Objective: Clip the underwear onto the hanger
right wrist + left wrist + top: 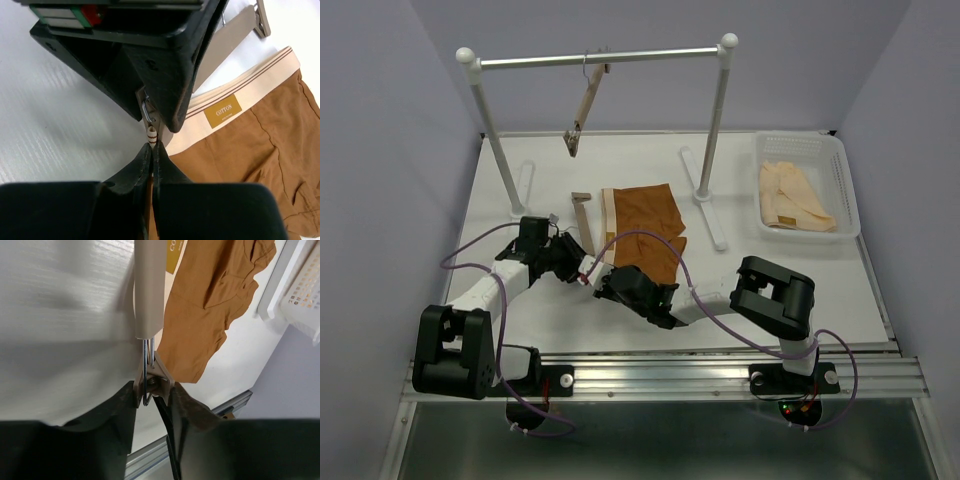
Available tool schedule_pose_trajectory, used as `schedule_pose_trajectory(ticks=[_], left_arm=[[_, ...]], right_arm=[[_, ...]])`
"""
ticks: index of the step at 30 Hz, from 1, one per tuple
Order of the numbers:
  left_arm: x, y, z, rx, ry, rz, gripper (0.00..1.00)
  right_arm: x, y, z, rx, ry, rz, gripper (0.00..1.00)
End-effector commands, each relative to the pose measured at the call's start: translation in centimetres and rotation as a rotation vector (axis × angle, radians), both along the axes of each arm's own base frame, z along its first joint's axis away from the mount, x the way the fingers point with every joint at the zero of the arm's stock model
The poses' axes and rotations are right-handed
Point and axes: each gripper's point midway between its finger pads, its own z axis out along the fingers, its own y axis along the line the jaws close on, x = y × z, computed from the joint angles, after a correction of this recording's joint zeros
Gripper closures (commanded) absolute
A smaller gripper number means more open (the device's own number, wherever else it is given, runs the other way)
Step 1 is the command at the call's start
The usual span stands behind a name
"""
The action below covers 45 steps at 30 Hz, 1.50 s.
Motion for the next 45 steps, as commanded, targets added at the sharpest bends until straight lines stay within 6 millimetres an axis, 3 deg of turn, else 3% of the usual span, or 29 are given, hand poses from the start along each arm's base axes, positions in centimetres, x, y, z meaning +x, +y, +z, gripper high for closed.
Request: schedule_pose_trajectory(ticks=[1,4,11,15,16,20,33,44,45], left_arm=[[-1.5,-0.5,0.3,-0.021,0.029,-0.058,0.53],[-1.3,-0.6,0.8,-0.027,0.009,-0.062,0.45],[-1.0,-0.7,1.1,-0.030,-0.007,-0.067,0.38],[-0.8,-0.2,0.7,0.003,-0.004,-0.045,0.29],[-0.6,-0.1,0.7,0.011,-0.006,-0.036,0.21],[0.9,0.4,1.4,0.035,-0.054,0.003,0.11],[7.0,-0.1,2.7,0.002,-0.212,0.076,0.16],[9.7,1.1,1.9,0.079,-0.216,0.140,0.37],[9.8,1.1,1.9,0.084,-0.217,0.141,0.44]], right_arm=[[1.0,1.6,4.0,0.127,-0.050,-0.041,0.99],[1.1,1.6,4.3,0.133,-0.057,-0.046,0.99],[1.1,1.5,4.6,0.141,-0.059,-0.048,0.99],[0.8,1.2,4.7,0.143,-0.052,-0.043,0.99],[0.7,1.1,4.6,0.140,-0.050,-0.041,0.99],[0.0,0.6,4.6,0.150,-0.028,-0.016,0.99],[-1.6,-0.7,6.1,0.206,0.011,0.018,0.99],[-2.6,-1.6,5.9,0.197,0.049,0.042,0.99],[-2.7,-1.7,5.7,0.193,0.054,0.042,0.99]])
